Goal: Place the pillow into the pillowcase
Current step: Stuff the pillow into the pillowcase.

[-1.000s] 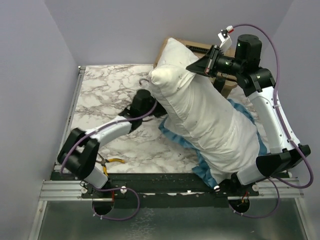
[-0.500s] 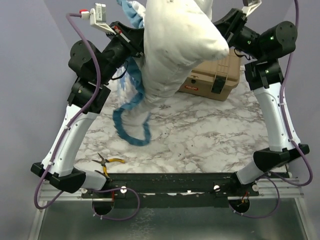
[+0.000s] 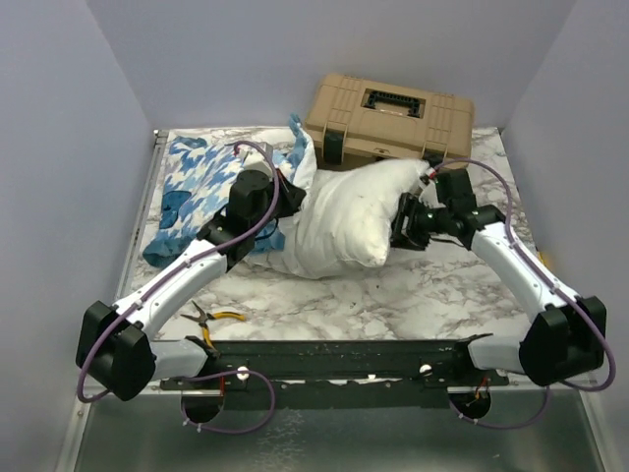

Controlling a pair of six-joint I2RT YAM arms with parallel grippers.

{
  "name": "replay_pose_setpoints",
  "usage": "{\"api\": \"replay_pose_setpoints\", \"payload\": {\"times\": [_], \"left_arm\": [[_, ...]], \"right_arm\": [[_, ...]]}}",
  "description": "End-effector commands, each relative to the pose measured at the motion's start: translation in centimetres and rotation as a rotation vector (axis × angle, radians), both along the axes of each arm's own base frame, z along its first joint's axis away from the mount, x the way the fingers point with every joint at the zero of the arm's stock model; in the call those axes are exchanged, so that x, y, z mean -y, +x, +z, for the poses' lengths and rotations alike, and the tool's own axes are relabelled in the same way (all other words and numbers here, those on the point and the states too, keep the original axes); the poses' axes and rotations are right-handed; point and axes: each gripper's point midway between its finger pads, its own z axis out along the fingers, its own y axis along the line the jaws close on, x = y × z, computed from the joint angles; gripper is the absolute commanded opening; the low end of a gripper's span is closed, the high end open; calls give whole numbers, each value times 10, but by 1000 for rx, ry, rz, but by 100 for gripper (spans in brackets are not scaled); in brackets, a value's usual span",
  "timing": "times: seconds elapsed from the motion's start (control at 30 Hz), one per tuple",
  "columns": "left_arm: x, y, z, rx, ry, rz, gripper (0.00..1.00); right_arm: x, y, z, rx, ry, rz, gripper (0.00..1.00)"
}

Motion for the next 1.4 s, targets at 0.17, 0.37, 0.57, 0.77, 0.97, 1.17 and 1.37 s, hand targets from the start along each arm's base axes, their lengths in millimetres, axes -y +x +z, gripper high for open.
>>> {"api": "replay_pose_setpoints", "payload": {"times": [0.17, 0.37, 0.57, 0.77, 0.97, 1.17, 1.37], "left_arm": [[-22, -3, 30, 152, -29, 114, 0], [-8, 0, 32, 151, 26, 40, 0], [3, 2, 31, 146, 71, -27, 0], [8, -1, 36, 123, 149, -92, 0], [12, -10, 51, 75, 215, -170, 71], [-26, -1, 34, -80, 291, 15, 99], [-2, 9, -13, -288, 322, -101, 99]], "right_arm": [[102, -64, 20, 20, -373, -219, 87], [115, -67, 72, 115, -362, -326, 100], [100, -52, 9, -63, -254, -280, 100], [86, -16, -34, -165, 12, -260, 100], [62, 16, -46, -144, 204, -176, 48], [65, 12, -58, -144, 160, -147, 0], [67, 0, -64, -141, 133, -134, 0]]}}
